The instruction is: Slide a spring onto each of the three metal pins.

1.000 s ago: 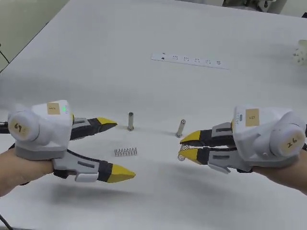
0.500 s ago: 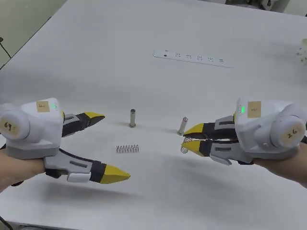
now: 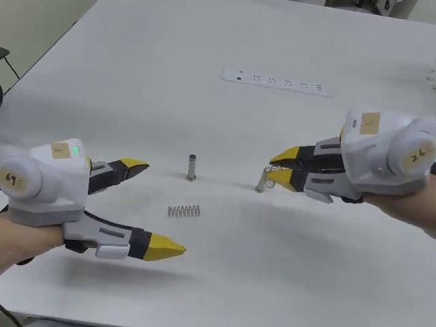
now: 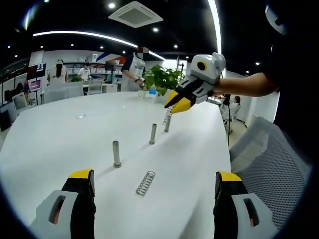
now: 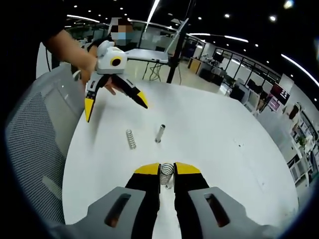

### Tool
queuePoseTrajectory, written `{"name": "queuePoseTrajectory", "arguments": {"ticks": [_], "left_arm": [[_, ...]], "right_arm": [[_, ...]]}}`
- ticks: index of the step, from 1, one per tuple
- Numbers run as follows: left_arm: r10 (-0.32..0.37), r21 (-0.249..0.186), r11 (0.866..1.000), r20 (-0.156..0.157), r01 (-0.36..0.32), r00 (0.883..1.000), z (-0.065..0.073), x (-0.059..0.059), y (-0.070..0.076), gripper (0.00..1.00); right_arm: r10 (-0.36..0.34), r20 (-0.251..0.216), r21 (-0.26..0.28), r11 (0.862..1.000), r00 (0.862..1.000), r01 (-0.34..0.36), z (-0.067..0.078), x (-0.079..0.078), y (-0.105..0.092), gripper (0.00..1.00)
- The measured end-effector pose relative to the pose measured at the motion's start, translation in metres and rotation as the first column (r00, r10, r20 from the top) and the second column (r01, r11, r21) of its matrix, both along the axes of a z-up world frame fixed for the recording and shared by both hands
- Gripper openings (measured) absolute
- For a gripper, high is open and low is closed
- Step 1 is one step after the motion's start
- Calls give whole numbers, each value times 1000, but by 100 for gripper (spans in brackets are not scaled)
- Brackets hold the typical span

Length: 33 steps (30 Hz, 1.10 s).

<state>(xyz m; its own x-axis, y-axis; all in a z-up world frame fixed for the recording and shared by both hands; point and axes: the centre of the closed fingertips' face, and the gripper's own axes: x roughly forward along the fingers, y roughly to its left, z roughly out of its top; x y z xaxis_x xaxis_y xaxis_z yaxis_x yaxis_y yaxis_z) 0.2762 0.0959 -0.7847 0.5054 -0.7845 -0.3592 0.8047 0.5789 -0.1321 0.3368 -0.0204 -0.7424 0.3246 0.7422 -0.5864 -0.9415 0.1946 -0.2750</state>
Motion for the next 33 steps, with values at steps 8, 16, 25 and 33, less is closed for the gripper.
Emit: {"name": "queuePoseTrajectory", "arguments": {"ticks": [8, 16, 25, 33], "left_arm": [[16, -1, 1000, -3, -16, 1000, -1, 0, 6, 98], [29, -6, 1000, -4, -29, 1000, 0, 1, 9, 98], [36, -11, 999, -4, -36, 999, 1, 1, 11, 98], [38, -14, 999, -8, -38, 999, 1, 0, 10, 98]], "right_arm": [[-58, -21, 29, 998, 998, 59, 4, 26, 0, 7], [-79, -61, 24, 996, 995, 81, -4, 32, -1, 7], [-83, -83, 32, 996, 993, 86, -5, 31, 0, 7], [-82, -98, 21, 996, 992, 84, -13, 28, 1, 7]]}}
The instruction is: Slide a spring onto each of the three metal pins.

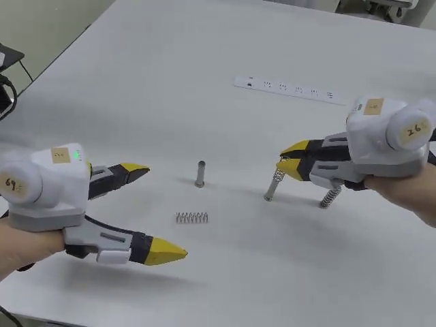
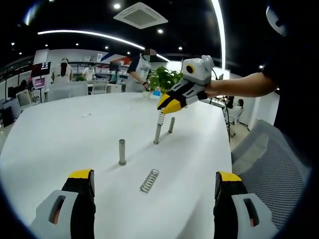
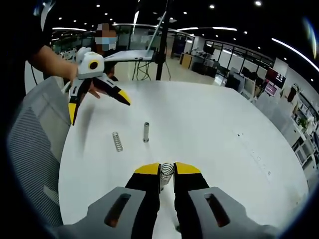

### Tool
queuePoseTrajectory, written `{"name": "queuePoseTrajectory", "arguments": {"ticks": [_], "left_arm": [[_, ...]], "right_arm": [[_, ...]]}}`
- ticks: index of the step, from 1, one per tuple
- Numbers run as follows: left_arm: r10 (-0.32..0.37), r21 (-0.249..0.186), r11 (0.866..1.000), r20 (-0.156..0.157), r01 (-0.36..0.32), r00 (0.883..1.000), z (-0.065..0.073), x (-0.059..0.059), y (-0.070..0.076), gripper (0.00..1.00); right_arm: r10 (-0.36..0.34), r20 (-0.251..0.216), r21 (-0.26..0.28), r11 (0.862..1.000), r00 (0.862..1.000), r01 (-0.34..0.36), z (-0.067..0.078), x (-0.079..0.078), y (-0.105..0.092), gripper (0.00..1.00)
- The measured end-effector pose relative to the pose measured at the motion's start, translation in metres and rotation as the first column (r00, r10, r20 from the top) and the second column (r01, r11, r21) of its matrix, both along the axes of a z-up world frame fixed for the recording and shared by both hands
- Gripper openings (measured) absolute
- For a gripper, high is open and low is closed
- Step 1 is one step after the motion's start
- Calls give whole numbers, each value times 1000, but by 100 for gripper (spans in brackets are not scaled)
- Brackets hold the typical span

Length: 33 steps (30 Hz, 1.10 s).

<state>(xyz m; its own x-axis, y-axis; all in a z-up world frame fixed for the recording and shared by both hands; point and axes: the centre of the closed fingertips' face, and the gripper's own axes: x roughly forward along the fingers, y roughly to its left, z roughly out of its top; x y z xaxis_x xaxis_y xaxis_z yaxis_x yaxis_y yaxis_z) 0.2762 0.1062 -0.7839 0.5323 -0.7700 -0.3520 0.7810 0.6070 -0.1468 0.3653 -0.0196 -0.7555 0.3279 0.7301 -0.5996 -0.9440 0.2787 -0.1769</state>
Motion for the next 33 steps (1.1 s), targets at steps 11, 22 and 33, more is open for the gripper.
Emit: {"name": "queuePoseTrajectory", "arguments": {"ticks": [11, 22, 33], "left_arm": [[10, 3, 1000, -4, -10, 1000, -1, 0, 4, 98], [17, 5, 1000, -10, -17, 1000, -4, -2, 6, 98], [17, 2, 1000, -11, -17, 1000, -5, -3, 5, 98]], "right_arm": [[-5, -24, -25, 1000, 1000, 4, -22, 2, 0, 7], [-8, -48, -66, 998, 999, 5, -51, 2, 0, 7], [-37, -67, -47, 998, 997, 34, -56, 0, -3, 8]]}}
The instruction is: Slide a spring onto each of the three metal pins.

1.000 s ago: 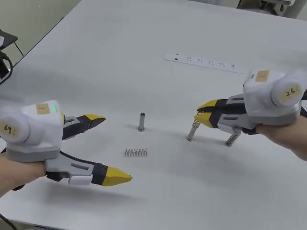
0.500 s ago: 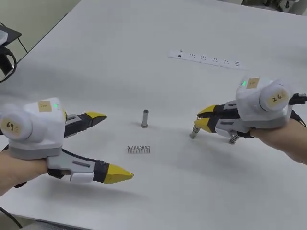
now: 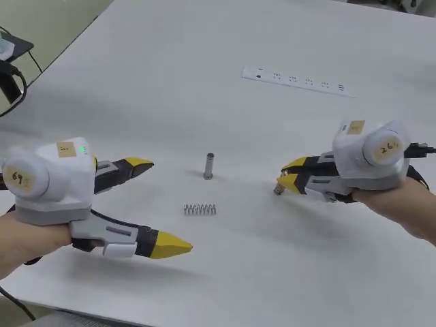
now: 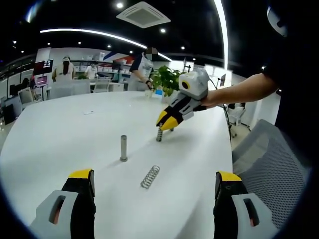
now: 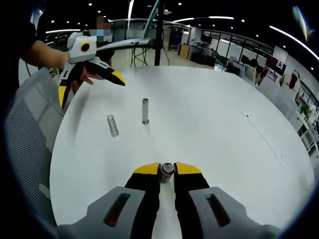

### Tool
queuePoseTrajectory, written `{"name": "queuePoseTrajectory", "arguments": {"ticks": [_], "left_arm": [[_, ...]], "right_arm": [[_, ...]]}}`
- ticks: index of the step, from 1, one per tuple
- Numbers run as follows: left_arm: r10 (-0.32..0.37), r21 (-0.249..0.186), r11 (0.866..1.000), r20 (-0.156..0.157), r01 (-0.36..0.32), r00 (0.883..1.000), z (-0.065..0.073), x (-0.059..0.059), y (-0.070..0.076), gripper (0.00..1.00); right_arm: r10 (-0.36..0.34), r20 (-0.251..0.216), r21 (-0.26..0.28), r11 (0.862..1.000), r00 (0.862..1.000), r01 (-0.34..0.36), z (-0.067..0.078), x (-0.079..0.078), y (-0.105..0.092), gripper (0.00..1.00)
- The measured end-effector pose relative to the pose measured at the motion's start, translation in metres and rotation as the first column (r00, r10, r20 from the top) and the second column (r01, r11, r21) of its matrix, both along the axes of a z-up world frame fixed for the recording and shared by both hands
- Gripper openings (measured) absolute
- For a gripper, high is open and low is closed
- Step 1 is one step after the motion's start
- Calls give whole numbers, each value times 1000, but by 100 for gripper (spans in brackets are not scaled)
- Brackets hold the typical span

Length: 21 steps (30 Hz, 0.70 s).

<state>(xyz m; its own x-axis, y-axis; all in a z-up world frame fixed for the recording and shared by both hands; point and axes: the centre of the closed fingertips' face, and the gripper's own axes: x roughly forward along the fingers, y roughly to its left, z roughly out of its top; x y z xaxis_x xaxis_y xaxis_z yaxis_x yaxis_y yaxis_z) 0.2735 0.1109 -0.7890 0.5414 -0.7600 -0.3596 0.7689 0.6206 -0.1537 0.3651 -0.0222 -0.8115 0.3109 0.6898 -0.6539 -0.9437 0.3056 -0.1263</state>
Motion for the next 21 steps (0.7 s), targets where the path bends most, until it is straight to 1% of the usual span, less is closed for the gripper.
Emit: {"name": "queuePoseTrajectory", "arguments": {"ticks": [5, 9, 11, 13, 15, 18, 21], "left_arm": [[-3, -4, 1000, 4, 3, 1000, 2, 1, -2, 98], [-7, -7, 1000, 8, 7, 1000, 6, 2, -4, 98], [-8, -6, 1000, 10, 8, 1000, 7, 1, -4, 98], [-12, 0, 1000, 11, 12, 1000, 7, 1, -4, 98], [-13, 2, 1000, 13, 13, 1000, 8, 1, -5, 98], [-10, -4, 1000, 16, 10, 1000, 10, 1, -5, 98], [-8, -11, 1000, 18, 8, 1000, 13, 1, -5, 98]], "right_arm": [[-1, 3, -6, 1000, 1000, 1, 0, 0, -1, 9], [-16, -2, 16, 1000, 1000, 16, 5, -2, -2, 11], [-26, 2, 23, 999, 1000, 26, 8, -1, -3, 12], [-37, -3, 36, 999, 999, 37, 12, -1, -4, 14], [-41, -6, 48, 998, 999, 41, 15, -3, -4, 13], [-52, -13, 77, 996, 999, 53, 21, -5, -4, 15], [-70, -27, 122, 990, 997, 73, 29, -8, -6, 17]]}}
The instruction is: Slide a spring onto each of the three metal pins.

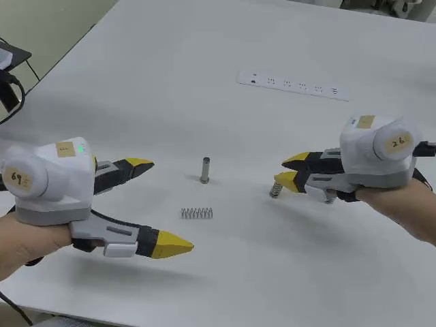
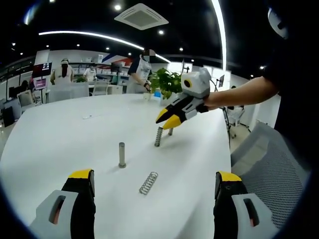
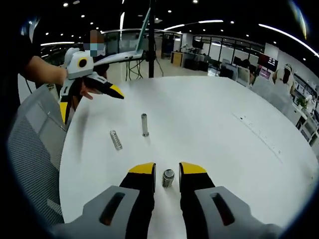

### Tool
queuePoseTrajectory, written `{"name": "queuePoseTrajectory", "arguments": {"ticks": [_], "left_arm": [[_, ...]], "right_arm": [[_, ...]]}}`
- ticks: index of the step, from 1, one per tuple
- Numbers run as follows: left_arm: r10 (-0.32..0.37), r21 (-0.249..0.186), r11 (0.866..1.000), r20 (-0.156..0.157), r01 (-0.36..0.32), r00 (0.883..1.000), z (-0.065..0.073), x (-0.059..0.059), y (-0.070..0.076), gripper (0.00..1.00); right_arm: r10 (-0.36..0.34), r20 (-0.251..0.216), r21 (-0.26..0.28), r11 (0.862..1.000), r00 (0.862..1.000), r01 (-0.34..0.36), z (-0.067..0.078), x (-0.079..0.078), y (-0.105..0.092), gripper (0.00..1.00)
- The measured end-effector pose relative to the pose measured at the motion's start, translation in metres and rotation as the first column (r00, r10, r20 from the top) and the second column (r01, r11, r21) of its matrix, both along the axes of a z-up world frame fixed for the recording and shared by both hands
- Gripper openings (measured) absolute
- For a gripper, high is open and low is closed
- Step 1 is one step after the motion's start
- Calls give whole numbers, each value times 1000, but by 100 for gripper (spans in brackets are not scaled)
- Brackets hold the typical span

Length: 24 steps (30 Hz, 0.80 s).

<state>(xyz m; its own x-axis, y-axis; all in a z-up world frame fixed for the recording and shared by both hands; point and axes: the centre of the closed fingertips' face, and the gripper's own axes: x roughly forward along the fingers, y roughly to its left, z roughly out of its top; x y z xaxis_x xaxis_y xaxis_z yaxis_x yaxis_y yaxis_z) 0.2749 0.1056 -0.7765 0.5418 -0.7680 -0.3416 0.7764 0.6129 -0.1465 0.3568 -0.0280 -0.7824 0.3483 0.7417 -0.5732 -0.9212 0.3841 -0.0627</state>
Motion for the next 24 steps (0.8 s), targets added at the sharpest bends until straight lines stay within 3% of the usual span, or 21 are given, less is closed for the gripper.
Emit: {"name": "queuePoseTrajectory", "arguments": {"ticks": [2, 8, 16, 24], "left_arm": [[-3, 2, 1000, 1, 3, 1000, 1, 0, -1, 98], [-4, -2, 1000, 2, 4, 1000, 3, 1, -2, 98], [-14, -2, 1000, 4, 14, 1000, 5, 2, -5, 98], [-9, -11, 1000, 6, 9, 1000, 7, 3, -5, 98]], "right_arm": [[-14, -7, 32, 999, 1000, 14, 3, 0, -3, 20], [-7, -7, 40, 999, 1000, 8, 5, -13, -10, 26], [-19, -11, 101, 995, 1000, 20, 14, -28, -17, 31], [-27, -44, 106, 994, 999, 31, 0, -49, -21, 33]]}}
